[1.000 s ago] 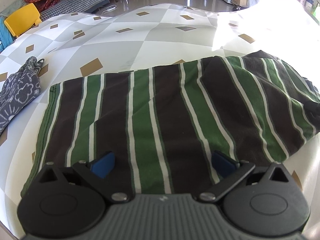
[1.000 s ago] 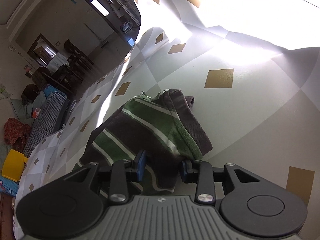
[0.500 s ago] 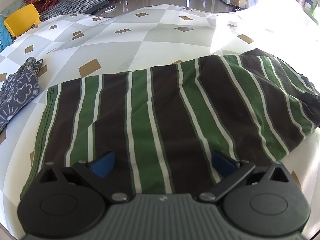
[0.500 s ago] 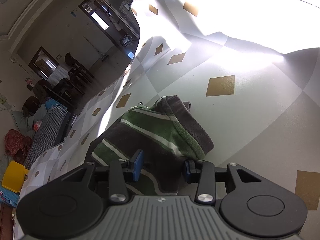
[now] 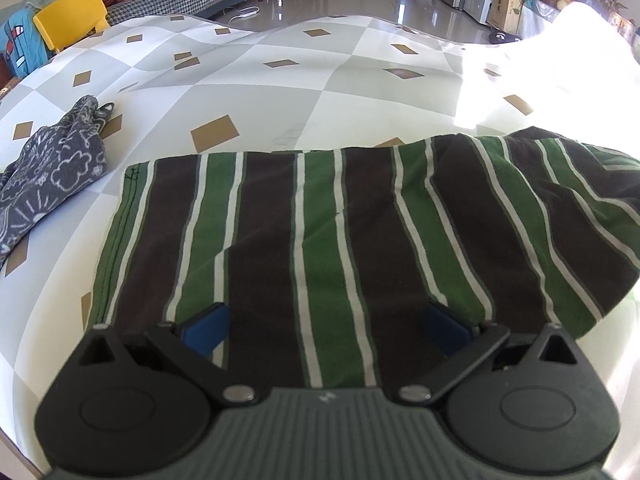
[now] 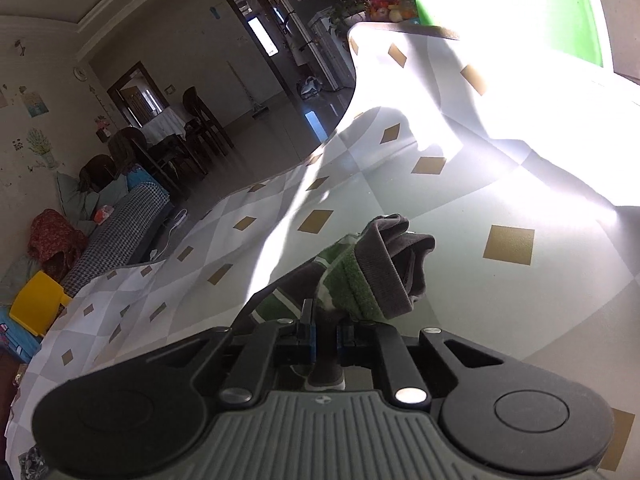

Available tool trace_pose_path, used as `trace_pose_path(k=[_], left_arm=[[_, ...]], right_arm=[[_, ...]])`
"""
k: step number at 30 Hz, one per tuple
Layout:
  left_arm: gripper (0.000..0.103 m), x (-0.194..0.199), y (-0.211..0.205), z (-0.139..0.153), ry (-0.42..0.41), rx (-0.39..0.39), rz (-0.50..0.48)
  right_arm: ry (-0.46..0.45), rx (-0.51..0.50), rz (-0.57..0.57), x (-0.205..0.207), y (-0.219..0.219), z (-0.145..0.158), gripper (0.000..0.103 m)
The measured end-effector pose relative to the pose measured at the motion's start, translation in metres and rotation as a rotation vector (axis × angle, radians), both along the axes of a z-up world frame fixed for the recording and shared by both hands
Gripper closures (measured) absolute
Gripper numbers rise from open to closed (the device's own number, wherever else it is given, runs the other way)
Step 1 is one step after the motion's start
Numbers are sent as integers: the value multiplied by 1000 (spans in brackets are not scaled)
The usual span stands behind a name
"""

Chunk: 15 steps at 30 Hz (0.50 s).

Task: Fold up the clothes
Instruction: 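Lift the held shirt end with the right tool and fold it over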

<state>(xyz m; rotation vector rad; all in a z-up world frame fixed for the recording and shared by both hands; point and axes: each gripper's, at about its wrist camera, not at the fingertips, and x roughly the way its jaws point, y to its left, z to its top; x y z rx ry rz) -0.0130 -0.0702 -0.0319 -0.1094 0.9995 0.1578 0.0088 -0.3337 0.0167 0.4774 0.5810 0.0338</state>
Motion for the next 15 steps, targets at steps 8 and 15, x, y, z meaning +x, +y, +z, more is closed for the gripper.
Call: trace_pose_path(k=[8, 15], left_arm=[[0, -6, 45, 4, 18, 23, 162], [0, -16, 78, 4, 35, 26, 244]], right_arm=[[-138, -81, 144, -13, 41, 35, 94], [-196, -77, 238, -20, 71, 52, 94]])
